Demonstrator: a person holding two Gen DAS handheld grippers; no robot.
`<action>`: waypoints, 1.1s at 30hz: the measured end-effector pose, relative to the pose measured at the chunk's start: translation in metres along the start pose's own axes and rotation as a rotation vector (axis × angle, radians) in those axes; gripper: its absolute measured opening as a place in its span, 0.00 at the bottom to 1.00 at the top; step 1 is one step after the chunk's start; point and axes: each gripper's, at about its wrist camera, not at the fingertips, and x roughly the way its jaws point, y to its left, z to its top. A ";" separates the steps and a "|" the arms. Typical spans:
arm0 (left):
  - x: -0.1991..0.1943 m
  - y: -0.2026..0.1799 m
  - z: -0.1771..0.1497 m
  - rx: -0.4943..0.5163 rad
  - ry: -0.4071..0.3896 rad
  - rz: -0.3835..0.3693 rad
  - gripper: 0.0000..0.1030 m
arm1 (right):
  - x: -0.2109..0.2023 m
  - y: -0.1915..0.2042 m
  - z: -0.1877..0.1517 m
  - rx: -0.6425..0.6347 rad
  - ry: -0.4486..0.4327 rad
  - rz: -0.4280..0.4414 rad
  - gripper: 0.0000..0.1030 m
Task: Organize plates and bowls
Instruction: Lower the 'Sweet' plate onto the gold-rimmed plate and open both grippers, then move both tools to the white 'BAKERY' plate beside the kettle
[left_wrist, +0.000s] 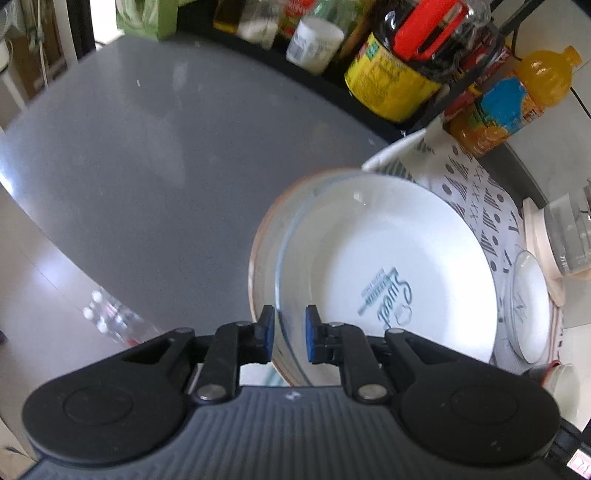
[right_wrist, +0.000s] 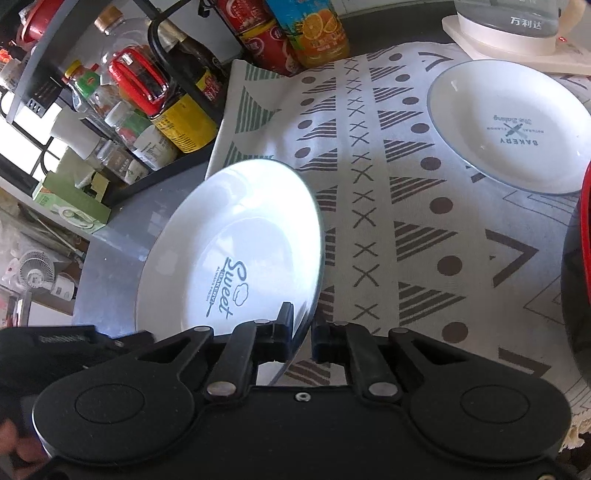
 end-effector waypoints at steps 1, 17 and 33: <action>-0.001 0.002 0.004 -0.003 -0.007 0.005 0.19 | 0.000 0.000 0.001 0.000 0.000 -0.002 0.09; 0.014 0.015 0.020 -0.026 -0.026 0.072 0.30 | 0.016 0.007 0.008 -0.017 0.040 -0.041 0.14; 0.004 -0.021 0.046 0.070 -0.042 0.080 0.40 | -0.009 0.015 0.034 -0.028 -0.016 -0.063 0.38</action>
